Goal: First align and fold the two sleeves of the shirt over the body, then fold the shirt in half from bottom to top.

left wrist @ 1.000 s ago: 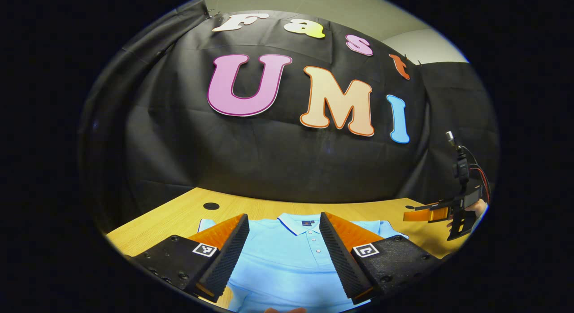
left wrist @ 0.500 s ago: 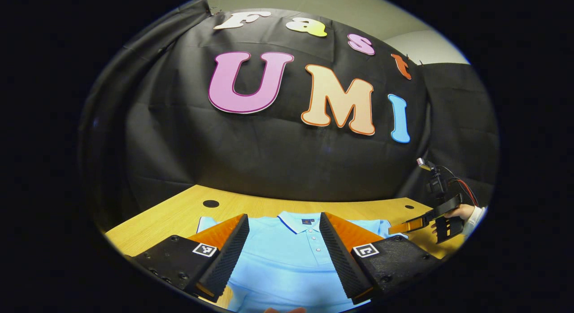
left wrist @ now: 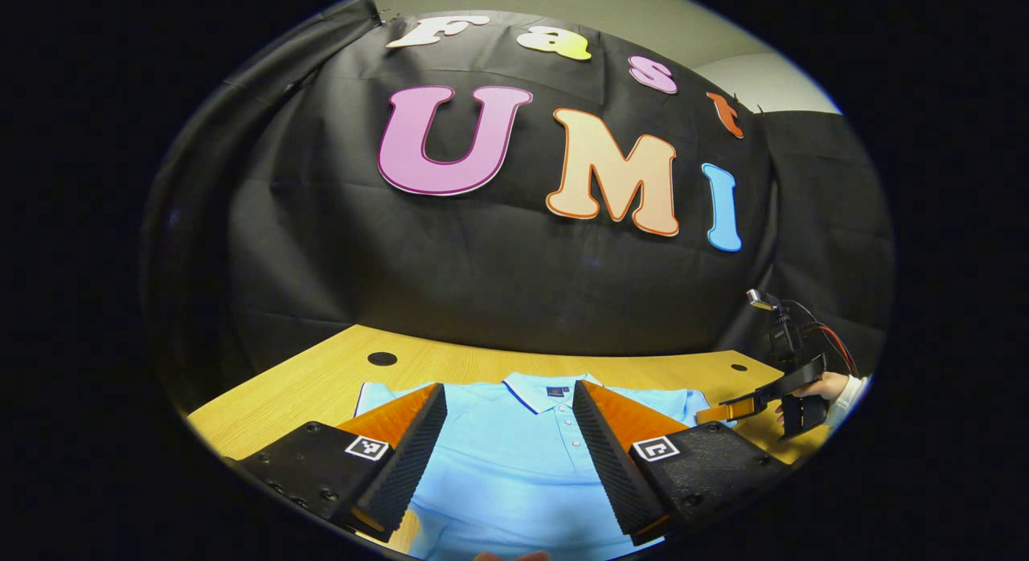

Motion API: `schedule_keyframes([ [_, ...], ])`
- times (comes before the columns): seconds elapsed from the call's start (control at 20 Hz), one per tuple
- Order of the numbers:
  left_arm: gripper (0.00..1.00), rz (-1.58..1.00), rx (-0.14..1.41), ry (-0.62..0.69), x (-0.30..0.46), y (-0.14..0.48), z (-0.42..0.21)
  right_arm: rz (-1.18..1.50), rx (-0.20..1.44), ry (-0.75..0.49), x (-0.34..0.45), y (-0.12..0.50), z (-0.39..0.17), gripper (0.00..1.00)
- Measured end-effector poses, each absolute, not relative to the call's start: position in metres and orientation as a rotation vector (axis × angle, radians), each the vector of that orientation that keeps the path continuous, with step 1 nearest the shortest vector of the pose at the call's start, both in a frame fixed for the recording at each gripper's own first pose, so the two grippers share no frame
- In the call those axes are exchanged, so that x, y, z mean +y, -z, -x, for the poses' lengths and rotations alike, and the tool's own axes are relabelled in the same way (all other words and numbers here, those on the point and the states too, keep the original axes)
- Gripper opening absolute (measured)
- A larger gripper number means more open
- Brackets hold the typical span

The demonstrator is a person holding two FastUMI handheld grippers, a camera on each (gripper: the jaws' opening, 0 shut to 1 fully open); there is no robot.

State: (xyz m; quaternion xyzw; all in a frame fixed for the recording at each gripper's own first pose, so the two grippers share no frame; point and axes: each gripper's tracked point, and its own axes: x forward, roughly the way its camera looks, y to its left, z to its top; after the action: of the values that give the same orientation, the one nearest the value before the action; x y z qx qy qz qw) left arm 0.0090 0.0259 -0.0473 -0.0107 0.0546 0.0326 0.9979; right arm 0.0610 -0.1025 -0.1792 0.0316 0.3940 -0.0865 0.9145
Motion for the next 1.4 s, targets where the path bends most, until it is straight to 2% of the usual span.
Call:
schedule_keyframes([
  [0.05, 0.94, 0.023, 0.110, -0.065, 0.027, 0.048, -0.009, -0.063, 0.812, 0.171, -0.103, 0.179, -0.061, 0.82],
  [0.1, 0.94, 0.023, 0.112, -0.065, 0.027, 0.048, -0.009, -0.066, 0.816, 0.169, -0.102, 0.179, -0.060, 0.68],
  [0.15, 0.94, 0.024, 0.113, -0.065, 0.027, 0.050, -0.009, -0.070, 0.816, 0.163, -0.100, 0.180, -0.061, 0.64],
  [0.3, 0.94, 0.022, 0.119, -0.069, 0.029, 0.051, -0.009, -0.076, 0.815, 0.149, -0.096, 0.179, -0.060, 0.27],
  [0.4, 0.94, 0.022, 0.121, -0.073, 0.029, 0.052, -0.011, -0.092, 0.823, 0.138, -0.091, 0.180, -0.059, 0.18],
  [0.45, 0.94, 0.021, 0.123, -0.074, 0.029, 0.053, -0.011, -0.103, 0.826, 0.136, -0.091, 0.180, -0.060, 0.07],
  [0.5, 0.94, 0.021, 0.124, -0.074, 0.029, 0.054, -0.011, -0.119, 0.828, 0.138, -0.091, 0.181, -0.059, 0.04],
  [0.7, 0.94, 0.017, 0.127, -0.083, 0.033, 0.054, -0.011, -0.253, 0.793, 0.148, -0.087, 0.176, -0.065, 0.03],
  [1.15, 0.94, 0.065, 0.140, -0.083, 0.037, 0.058, -0.011, -0.532, 0.644, -0.007, -0.029, 0.123, -0.095, 0.02],
  [1.4, 0.94, 0.064, 0.143, -0.085, 0.037, 0.059, -0.013, -0.620, 0.643, -0.056, 0.010, 0.132, -0.107, 0.02],
])
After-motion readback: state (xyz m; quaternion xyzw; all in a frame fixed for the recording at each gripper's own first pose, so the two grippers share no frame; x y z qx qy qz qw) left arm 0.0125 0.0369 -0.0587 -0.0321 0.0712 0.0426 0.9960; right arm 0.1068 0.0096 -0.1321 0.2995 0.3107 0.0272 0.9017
